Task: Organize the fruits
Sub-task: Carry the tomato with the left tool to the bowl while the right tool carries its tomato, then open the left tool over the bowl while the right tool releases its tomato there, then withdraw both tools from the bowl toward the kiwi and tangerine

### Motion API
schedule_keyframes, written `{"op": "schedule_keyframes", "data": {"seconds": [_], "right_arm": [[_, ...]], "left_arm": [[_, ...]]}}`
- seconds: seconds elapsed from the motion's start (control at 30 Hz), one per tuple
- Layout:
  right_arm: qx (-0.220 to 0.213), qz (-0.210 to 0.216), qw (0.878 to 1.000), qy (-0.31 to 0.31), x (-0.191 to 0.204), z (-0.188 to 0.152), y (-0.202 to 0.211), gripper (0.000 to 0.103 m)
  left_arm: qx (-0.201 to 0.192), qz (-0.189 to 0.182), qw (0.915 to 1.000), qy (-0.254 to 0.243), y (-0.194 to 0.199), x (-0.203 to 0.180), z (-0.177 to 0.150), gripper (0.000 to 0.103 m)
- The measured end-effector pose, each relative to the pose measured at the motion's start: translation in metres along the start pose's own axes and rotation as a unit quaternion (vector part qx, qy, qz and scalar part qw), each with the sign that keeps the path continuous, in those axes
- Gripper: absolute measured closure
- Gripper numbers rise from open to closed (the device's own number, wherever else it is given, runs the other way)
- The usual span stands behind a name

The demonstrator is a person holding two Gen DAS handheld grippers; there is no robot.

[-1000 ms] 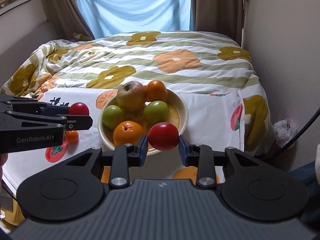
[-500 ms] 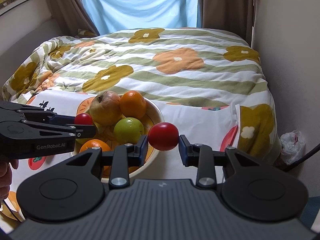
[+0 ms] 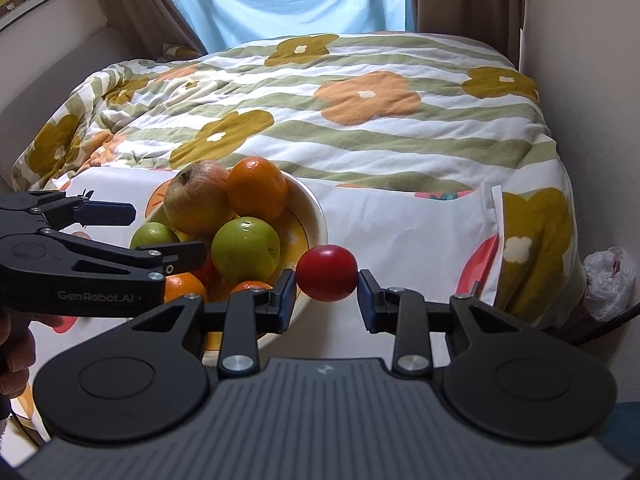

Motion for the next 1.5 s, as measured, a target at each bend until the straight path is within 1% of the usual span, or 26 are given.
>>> {"op": "schedule_keyframes", "data": {"seconds": [0.17, 0.37, 0.53, 0.67, 0.8, 0.83, 0.87, 0.9, 0.97, 1.17, 1.33, 1.5], "right_arm": [[0.002, 0.000, 1.000, 0.015, 0.004, 0.003, -0.003, 0.055], [0.002, 0.004, 0.998, 0.057, 0.016, 0.011, -0.008, 0.055], [0.002, 0.000, 0.996, 0.091, 0.019, 0.017, -0.021, 0.055], [0.006, 0.006, 0.994, 0.112, 0.023, 0.019, -0.030, 0.055], [0.007, 0.017, 0.994, 0.112, 0.026, 0.018, -0.033, 0.054], [0.006, 0.018, 0.993, 0.116, 0.028, 0.017, -0.032, 0.051], [0.003, 0.017, 0.992, 0.121, 0.029, 0.017, -0.031, 0.037], [-0.003, 0.006, 0.993, 0.122, 0.029, 0.016, -0.029, 0.022], [-0.017, -0.007, 0.993, 0.116, 0.028, 0.014, -0.024, 0.013], [-0.015, -0.007, 0.996, 0.085, 0.023, 0.005, -0.015, 0.013], [-0.023, -0.005, 0.997, 0.069, 0.024, 0.001, 0.000, 0.013], [-0.035, -0.007, 0.997, 0.067, 0.031, -0.004, 0.019, 0.013]], "left_arm": [[0.000, 0.002, 0.9999, 0.015, 0.009, 0.009, -0.007, 0.012], [-0.002, 0.004, 0.9991, 0.041, 0.019, 0.022, -0.017, 0.012], [-0.004, 0.002, 0.9978, 0.066, 0.023, 0.035, -0.022, 0.012], [-0.003, 0.009, 0.9975, 0.070, 0.025, 0.041, -0.027, 0.012], [0.002, 0.009, 0.9973, 0.073, 0.022, 0.043, -0.030, 0.012], [0.003, 0.009, 0.9974, 0.071, 0.022, 0.043, -0.031, 0.012], [0.003, 0.009, 0.9976, 0.069, 0.021, 0.042, -0.032, 0.012], [0.004, 0.009, 0.9977, 0.066, 0.021, 0.042, -0.033, 0.012], [0.004, 0.008, 0.9979, 0.064, 0.021, 0.041, -0.035, 0.012], [0.004, 0.015, 0.9983, 0.056, 0.026, 0.039, -0.039, 0.012], [-0.007, 0.016, 0.9984, 0.054, 0.037, 0.040, -0.040, 0.012], [-0.024, 0.017, 0.9980, 0.057, 0.055, 0.040, -0.043, 0.012]]}}
Point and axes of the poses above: each gripper's, at about its wrist camera, not at the fingertips, and y roughly against the way its jaws point, x to its left, z to its top, the point moved 6 cm from there along -y, roughly the way its jaws point, and after that the axes turned 9 degrees about x, right-handed, at the moved point
